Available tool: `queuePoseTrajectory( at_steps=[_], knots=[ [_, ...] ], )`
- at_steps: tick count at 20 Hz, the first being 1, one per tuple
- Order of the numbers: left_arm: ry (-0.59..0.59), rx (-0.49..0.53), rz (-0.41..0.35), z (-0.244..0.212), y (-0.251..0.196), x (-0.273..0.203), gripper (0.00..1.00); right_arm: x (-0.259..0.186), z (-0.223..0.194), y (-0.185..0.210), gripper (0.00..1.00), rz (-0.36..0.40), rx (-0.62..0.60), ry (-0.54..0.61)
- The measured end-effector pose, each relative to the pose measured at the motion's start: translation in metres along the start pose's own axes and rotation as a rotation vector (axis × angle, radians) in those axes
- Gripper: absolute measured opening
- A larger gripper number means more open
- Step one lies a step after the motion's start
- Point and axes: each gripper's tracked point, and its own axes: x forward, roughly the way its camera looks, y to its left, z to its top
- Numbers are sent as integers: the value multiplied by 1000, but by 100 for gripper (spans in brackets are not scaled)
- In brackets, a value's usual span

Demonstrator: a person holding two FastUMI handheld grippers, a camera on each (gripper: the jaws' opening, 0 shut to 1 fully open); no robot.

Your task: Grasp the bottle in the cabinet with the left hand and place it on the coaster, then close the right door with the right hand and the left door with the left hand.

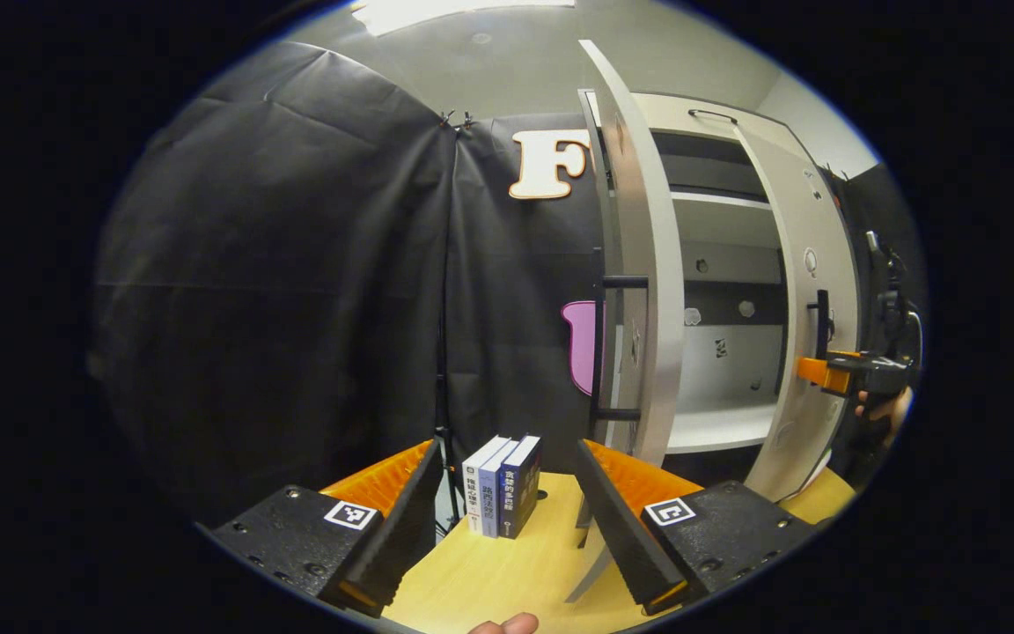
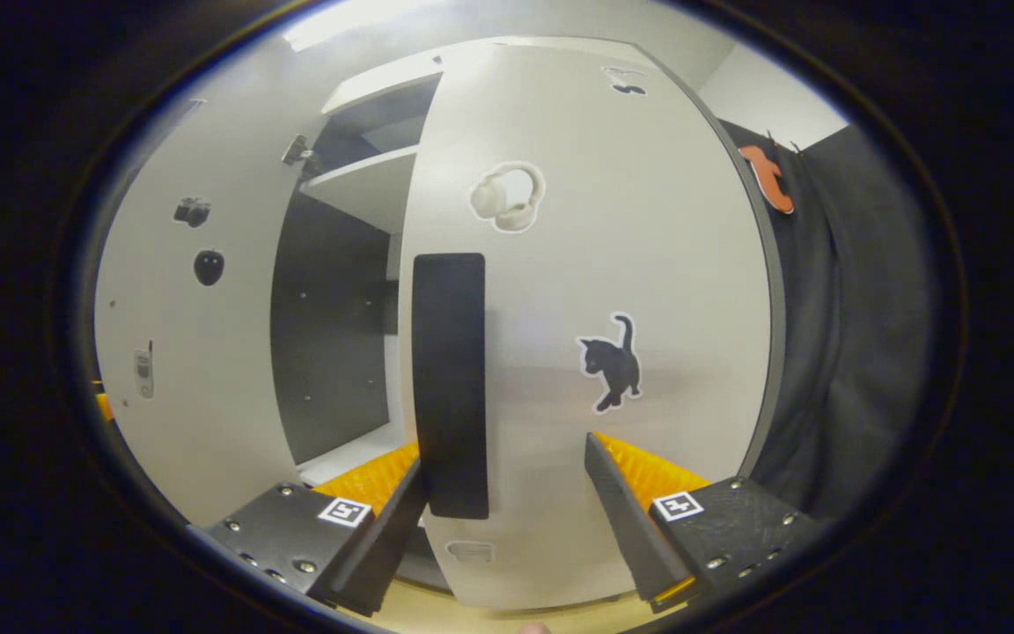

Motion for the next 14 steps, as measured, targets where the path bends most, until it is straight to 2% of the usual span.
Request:
queuePoseTrajectory(
  at_steps=[1,2,3,4,10,13,14],
  knots=[
    [-5,-7,-17,4,-1,1,97,3,-1,0,96,-15,-4,-5],
    [-1,-11,-33,4,-3,0,95,3,-1,0,100,-30,-4,-10],
    [3,-18,-43,4,-3,1,95,5,-1,0,97,-44,-3,-14],
    [5,-27,-56,4,-4,2,95,6,-1,0,100,-58,-3,-17],
    [9,-72,-135,9,-13,10,90,9,-1,1,100,-121,-7,-18],
    [-3,-62,-186,13,-22,13,93,9,-3,1,100,-150,-5,-26],
    [-10,-50,-199,14,-24,13,90,9,-2,1,100,-154,-7,-27]
  ],
)
